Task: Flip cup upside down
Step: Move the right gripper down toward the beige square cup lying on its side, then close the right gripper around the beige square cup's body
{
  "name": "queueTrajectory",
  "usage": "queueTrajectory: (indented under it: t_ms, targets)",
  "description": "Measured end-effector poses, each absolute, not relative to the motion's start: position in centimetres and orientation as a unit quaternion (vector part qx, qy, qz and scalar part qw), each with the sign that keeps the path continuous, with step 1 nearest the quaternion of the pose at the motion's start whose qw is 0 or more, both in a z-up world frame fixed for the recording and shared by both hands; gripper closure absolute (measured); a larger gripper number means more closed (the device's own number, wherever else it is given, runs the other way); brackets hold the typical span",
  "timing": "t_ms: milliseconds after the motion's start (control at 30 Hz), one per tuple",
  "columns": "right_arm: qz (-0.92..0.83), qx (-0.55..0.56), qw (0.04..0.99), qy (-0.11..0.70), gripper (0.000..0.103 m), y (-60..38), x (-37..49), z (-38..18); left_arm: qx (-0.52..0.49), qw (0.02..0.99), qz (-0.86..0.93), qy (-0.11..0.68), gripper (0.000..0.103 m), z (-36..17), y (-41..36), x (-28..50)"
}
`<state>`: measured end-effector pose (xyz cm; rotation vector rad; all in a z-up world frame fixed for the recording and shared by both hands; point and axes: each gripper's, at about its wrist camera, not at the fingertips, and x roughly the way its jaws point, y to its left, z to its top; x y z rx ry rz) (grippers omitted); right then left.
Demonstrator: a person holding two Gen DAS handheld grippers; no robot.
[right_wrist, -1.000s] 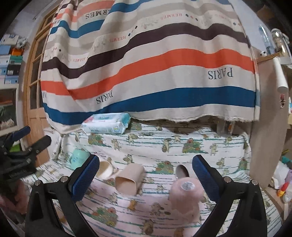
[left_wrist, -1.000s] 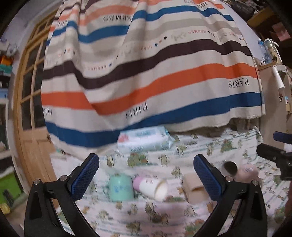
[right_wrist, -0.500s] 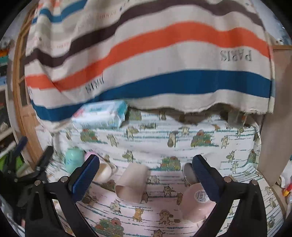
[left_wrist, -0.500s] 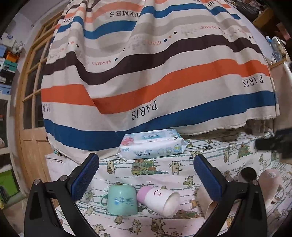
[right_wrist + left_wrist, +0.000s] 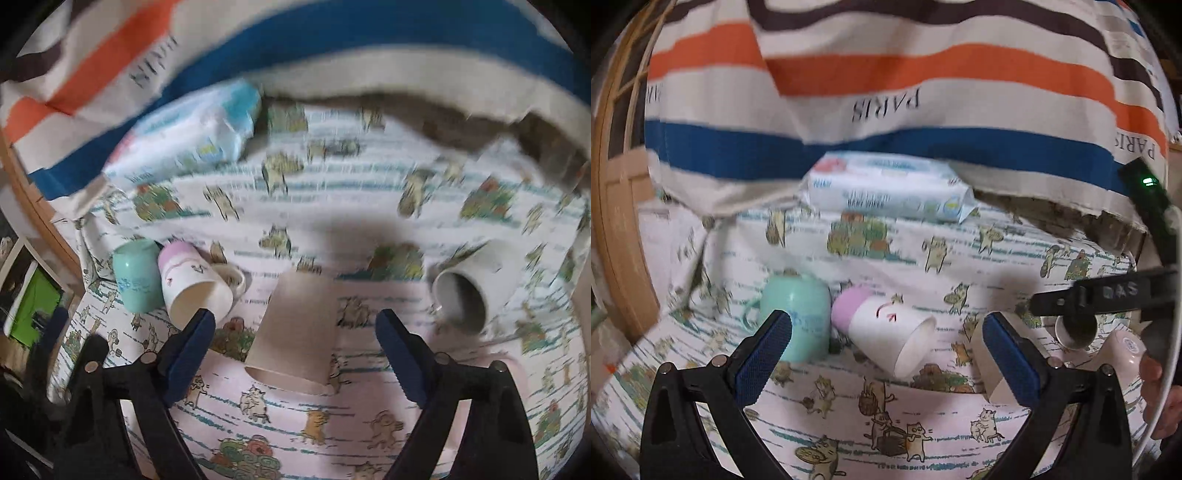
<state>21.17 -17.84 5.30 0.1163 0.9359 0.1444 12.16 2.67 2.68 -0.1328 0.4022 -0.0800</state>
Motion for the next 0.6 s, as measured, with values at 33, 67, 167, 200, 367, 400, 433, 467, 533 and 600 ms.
queueTrajectory:
  t_ms: [33,67,167,200,367,400,433,467,533,600]
  targets:
    - [0.068,0.064,0.879,0.467,0.018,-17.8,22.1,4.7,-0.068,0.975,-0.04,0.21,0.0,2.2,2.7,12.6]
    - [0.063,0.069,0.873,0.478,0.019,-17.8,22.7,4.2,-0.066,0.974,-0.035,0.216,0.0,1.9,2.7,12.9]
    - [0.051,0.078,0.861,0.499,0.02,-17.8,24.3,2.8,-0.079,0.968,-0.027,0.235,0.0,1.3,3.4,13.9]
    - [0.051,0.081,0.858,0.504,0.02,-17.8,24.8,2.4,-0.089,0.966,-0.027,0.242,0.0,1.1,3.7,14.2]
    - [0.039,0.076,0.847,0.525,0.021,-17.5,27.0,1.0,-0.094,0.961,-0.008,0.259,0.0,0.5,4.1,14.8]
    - [0.035,0.074,0.843,0.532,0.021,-17.3,27.3,0.5,-0.093,0.96,-0.006,0.263,0.0,0.3,4.1,14.9]
    - [0.027,0.071,0.838,0.54,0.021,-17.2,27.6,0.1,-0.092,0.959,-0.006,0.267,0.0,0.2,4.1,15.0]
    - [0.016,0.069,0.834,0.548,0.021,-17.2,27.9,-0.4,-0.09,0.958,-0.004,0.271,0.0,0.1,4.0,15.1]
    - [0.007,0.063,0.829,0.555,0.021,-17.0,28.3,-1.0,-0.086,0.957,0.001,0.278,0.0,-0.1,3.8,15.2]
    - [0.002,0.057,0.827,0.559,0.021,-16.9,28.7,-1.5,-0.085,0.954,0.001,0.288,0.0,-0.5,3.6,15.5]
